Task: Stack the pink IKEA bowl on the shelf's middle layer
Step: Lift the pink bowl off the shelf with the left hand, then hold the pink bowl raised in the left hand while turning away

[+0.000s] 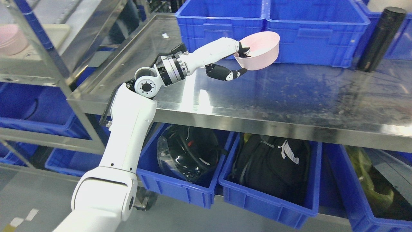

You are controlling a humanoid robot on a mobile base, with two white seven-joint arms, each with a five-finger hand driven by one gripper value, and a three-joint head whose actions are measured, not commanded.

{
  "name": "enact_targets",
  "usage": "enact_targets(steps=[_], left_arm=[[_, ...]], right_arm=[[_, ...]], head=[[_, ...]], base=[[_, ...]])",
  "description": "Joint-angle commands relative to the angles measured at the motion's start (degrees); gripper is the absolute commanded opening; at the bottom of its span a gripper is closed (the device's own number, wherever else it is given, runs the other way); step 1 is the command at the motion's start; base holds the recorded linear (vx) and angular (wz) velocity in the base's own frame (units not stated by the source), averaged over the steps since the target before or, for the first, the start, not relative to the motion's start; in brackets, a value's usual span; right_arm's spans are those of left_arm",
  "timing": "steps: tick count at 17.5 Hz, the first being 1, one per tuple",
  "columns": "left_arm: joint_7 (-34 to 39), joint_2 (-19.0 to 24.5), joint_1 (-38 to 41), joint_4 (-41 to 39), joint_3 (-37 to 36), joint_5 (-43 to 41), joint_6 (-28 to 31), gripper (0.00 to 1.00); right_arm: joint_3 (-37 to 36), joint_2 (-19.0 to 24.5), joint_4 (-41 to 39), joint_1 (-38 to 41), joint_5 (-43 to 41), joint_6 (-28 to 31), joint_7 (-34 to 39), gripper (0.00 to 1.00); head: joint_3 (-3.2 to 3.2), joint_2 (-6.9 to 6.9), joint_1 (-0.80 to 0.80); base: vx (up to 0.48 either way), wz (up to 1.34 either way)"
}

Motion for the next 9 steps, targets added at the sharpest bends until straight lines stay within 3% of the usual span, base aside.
enact_targets(steps=[1,9], left_arm=[[0.1,0.9,4.8,-13.5,3.8,1.2,0.0,0.0],[0.0,0.9,5.0,-15.2,3.9,1.2,0.0,0.0]], right_arm=[[0.0,-1.0,-1.0,0.3,0.0,0.0,0.1,1.0],[0.0,-1.0,-1.0,0.2,0.0,0.0,0.1,1.0]], head=[[0.0,0.0,0.0],[0.0,0.02,0.0]], base=[[-0.063,0.69],[-0.034,0.91]])
